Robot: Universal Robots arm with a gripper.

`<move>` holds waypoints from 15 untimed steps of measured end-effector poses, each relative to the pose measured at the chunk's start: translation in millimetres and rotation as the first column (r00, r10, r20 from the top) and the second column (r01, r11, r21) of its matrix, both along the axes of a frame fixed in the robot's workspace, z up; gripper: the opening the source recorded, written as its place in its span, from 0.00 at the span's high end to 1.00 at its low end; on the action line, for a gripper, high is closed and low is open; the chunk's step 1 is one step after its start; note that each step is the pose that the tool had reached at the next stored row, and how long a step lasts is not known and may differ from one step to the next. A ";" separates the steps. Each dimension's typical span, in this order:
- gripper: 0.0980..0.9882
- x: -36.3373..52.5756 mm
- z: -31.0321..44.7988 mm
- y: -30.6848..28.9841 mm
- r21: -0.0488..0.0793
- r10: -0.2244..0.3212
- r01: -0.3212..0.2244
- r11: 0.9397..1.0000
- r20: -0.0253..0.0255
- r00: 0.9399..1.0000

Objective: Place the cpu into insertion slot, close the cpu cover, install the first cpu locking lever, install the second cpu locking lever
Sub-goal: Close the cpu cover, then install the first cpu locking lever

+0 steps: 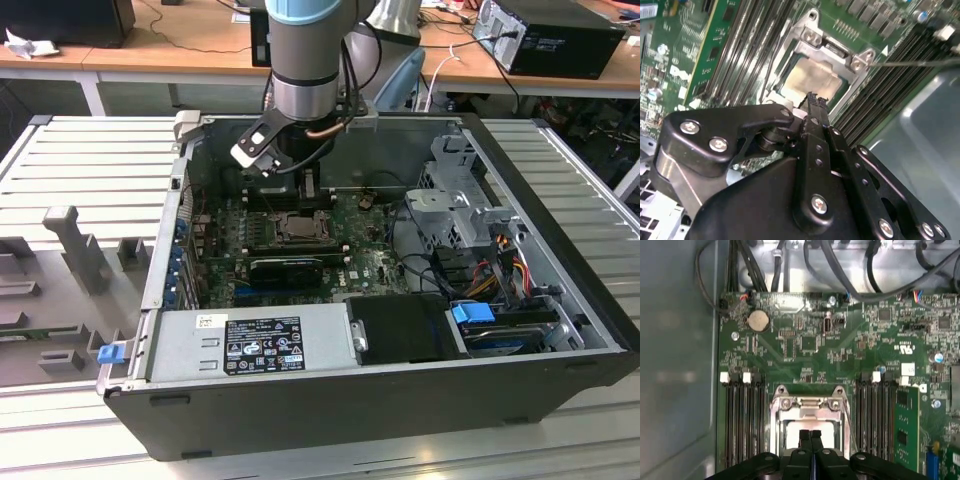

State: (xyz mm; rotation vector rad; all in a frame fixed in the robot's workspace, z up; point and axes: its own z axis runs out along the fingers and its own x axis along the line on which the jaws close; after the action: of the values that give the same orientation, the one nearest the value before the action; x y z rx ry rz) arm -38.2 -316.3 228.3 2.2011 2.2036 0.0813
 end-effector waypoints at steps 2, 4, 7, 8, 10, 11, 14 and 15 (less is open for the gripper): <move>0.99 -2.0 0.0 0.0 0.000 0.000 0.000 1.000 0.000 1.000; 0.99 -3.6 0.1 -0.2 0.000 0.000 0.000 1.000 0.000 1.000; 0.99 -3.6 4.9 -0.2 0.000 0.000 0.000 1.000 0.000 1.000; 0.99 -3.6 7.5 -0.2 0.000 0.000 0.000 1.000 0.000 1.000; 0.99 -3.6 10.2 -0.2 0.000 0.000 0.000 1.000 0.000 1.000; 0.99 -3.6 10.4 -0.2 0.000 0.000 0.000 1.000 0.000 1.000; 0.99 -3.7 12.6 -0.2 0.000 0.000 0.000 1.000 0.000 1.000; 0.99 -3.7 13.5 -0.2 0.000 0.000 0.000 1.000 0.000 1.000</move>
State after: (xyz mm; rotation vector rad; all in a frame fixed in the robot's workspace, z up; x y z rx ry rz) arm -41.9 -316.5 241.8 2.2012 2.2037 0.0811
